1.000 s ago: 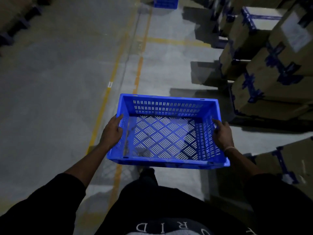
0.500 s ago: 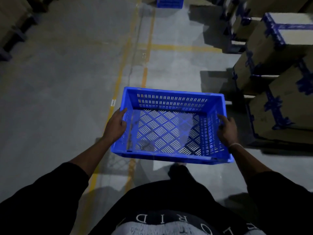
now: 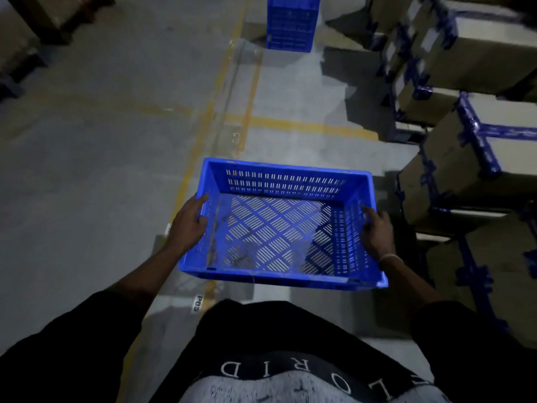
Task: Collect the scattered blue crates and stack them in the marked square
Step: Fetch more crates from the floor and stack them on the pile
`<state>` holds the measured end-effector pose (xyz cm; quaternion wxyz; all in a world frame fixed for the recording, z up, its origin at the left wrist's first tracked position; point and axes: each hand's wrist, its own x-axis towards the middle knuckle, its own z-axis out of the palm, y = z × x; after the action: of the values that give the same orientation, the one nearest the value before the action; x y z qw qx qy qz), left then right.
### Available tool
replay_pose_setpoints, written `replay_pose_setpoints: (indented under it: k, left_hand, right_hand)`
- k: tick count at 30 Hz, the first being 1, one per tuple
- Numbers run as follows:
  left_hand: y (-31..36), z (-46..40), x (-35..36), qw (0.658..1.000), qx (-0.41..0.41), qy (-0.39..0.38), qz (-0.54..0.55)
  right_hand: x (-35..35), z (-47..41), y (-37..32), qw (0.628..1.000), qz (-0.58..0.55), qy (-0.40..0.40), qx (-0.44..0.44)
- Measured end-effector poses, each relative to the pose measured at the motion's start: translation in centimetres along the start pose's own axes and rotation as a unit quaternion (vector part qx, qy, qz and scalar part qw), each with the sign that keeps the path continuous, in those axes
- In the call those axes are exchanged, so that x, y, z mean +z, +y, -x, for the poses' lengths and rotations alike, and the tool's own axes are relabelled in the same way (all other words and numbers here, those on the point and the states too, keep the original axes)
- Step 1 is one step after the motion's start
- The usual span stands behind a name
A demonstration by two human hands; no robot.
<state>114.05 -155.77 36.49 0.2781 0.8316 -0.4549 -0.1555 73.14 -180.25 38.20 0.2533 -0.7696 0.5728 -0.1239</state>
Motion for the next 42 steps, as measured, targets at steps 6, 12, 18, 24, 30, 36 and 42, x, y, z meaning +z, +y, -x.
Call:
replay_pose_setpoints:
  k: [6,12,18,24,30,36,42]
  left_hand:
    - [0.0,-14.3,0.8,1.000,-0.001,0.013,0.013]
    - [-2.3,-31.7,1.4,1.000,0.005,0.015,0.014]
    - [-3.2,-48.1,-1.3,1.000,0.005,-0.004,0.002]
    - [-2.7,-62.4,-3.2,1.000,0.007,-0.026,0.009]
    - [-2.4,-76.8,-1.3,1.000,-0.003,-0.030,0.006]
    - [-0.2,-92.6,1.8,1.000,0.006,-0.018,-0.002]
    - [3.0,-107.8,2.6,1.000,0.020,0.009,-0.009]
  right_hand:
    - [-0.9,-14.6,-4.1,1.000,0.003,-0.007,-0.010]
    - [2.3,-30.3,-8.3,1.000,-0.002,-0.004,-0.026]
    - [3.9,-44.2,-14.3,1.000,0.003,0.006,-0.005]
    - [4.4,-55.8,-19.2,1.000,0.005,0.017,0.001]
    - [5.6,-70.2,-20.7,0.999,0.000,0.034,-0.005]
    - [6.0,-86.7,-21.0,0.999,-0.002,0.034,0.008]
    - [3.3,-102.4,-23.0,1.000,-0.007,0.027,0.006]
